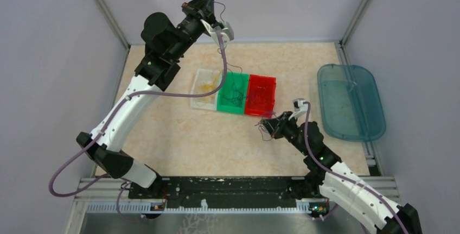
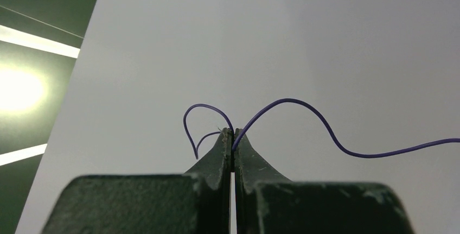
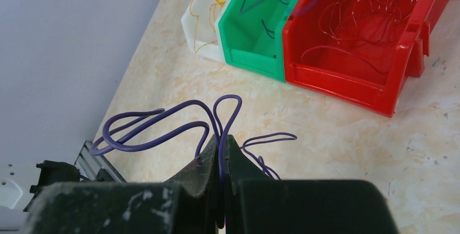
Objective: Untangle the cables
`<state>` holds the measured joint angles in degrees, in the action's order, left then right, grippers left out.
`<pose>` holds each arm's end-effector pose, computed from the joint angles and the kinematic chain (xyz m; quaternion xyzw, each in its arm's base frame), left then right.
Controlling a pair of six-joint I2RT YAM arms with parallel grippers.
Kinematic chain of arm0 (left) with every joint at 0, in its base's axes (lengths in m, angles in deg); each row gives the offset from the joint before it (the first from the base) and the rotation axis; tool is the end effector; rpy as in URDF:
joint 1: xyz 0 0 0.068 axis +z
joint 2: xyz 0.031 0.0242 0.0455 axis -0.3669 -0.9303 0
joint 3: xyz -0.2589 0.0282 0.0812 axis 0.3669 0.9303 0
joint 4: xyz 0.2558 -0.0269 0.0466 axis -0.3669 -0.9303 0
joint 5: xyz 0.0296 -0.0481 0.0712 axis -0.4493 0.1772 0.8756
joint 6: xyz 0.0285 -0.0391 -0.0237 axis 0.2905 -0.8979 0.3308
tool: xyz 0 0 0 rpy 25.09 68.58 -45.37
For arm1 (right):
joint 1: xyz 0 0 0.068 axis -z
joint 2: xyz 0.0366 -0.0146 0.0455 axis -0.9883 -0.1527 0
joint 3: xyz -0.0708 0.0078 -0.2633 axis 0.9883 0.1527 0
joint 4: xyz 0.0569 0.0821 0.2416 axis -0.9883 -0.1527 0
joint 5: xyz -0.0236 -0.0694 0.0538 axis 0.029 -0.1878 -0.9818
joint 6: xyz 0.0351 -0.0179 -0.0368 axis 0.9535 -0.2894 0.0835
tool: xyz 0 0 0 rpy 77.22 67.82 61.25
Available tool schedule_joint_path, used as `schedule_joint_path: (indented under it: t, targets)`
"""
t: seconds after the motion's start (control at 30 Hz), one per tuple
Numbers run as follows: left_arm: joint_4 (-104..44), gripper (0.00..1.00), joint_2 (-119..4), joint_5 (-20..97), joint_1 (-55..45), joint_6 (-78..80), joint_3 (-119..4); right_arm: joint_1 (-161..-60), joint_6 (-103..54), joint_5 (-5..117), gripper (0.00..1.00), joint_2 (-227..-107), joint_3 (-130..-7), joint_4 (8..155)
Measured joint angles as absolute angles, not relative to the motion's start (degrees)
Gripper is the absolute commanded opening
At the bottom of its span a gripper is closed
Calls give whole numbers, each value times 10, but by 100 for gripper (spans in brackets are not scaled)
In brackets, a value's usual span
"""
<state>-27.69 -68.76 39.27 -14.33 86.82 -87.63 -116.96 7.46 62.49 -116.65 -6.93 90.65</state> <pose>0.2621 -0.1950 0.5388 0.4998 0.2831 0.2343 0.7843 0.1239 0.0903 0.2193 0.0133 0.7553 0.4052 0.5150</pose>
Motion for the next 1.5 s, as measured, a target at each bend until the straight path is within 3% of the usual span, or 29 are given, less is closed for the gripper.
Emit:
schedule_joint_path:
  t: [0.3,0.97,1.3,1.5]
  targets:
    - [-238,0,-720,377,-123,875,-832,-1170,77,634,0,-1129,-69,877]
    - [-203,0,-769,375,-108,838,-907,-1170,88,638,0,-1139,-69,871]
    - [-166,0,-774,363,-101,858,-782,-1170,87,643,0,-1115,-69,857]
    - [-167,0,-790,356,-101,840,-775,-1170,87,650,0,-1099,-69,849]
